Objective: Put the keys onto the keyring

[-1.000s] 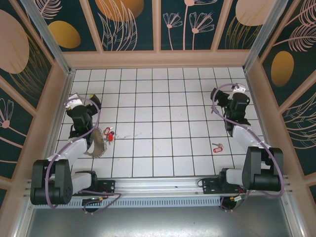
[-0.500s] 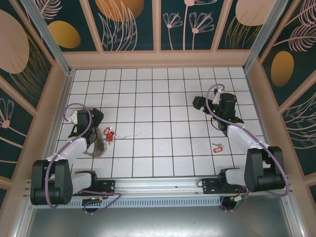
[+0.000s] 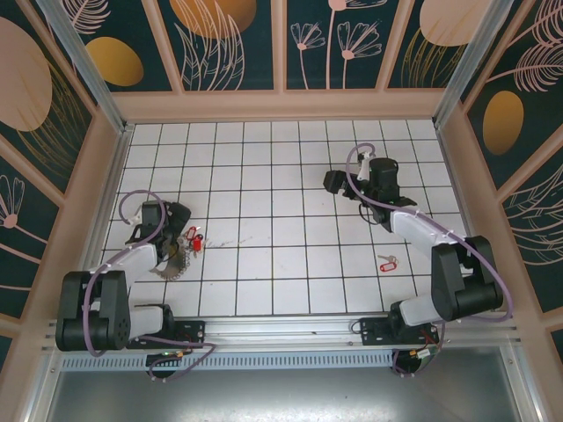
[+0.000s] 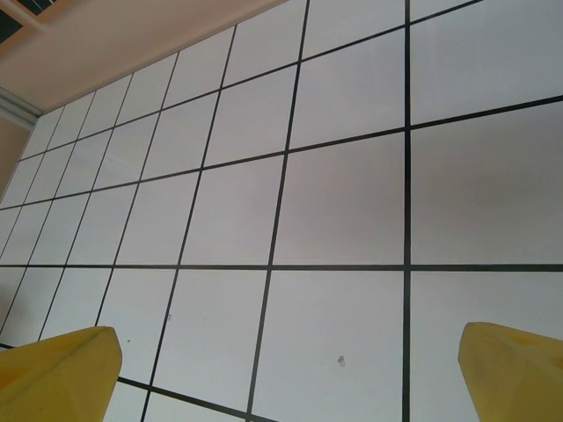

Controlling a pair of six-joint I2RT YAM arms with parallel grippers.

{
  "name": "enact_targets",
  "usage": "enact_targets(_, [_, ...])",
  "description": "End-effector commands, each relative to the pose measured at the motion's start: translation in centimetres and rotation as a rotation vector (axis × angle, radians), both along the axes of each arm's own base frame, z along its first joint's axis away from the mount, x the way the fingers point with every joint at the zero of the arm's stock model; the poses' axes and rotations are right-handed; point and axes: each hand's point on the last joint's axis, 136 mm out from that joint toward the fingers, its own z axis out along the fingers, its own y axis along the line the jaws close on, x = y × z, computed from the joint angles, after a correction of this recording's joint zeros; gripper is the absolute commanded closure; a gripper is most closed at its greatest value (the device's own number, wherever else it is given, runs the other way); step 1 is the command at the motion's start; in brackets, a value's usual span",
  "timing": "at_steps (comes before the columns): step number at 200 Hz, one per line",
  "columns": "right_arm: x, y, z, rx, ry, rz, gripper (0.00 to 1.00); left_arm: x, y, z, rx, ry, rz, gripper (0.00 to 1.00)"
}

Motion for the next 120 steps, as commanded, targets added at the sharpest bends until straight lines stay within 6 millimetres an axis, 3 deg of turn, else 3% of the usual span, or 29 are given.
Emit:
enact_targets(1, [0.7, 0.9, 0.9, 0.006, -0.019, 0.014, 0.01, -0.3, -2.6, -1.7, -0.116, 0.026, -0.056, 0.02])
enact_targets(89, [0.0, 7.4, -1.8, 0.021, 0.056, 0.131, 0.03, 5.5, -13.5, -0.6, -0.252, -0.026, -0.266, 0.02])
enact_targets(115, [-0.2, 8.5, -2.8, 0.014, 0.076, 0.131, 0.03, 7.2, -17.2, 0.0, -0.295, -0.050, -0.330, 0.02])
enact_targets(120, [-0.2, 8.5, -3.0, 0.013, 0.080, 0.124, 0.03, 7.4, -17.7, -0.9, -0.294, -0.031, -0.333, 0.02])
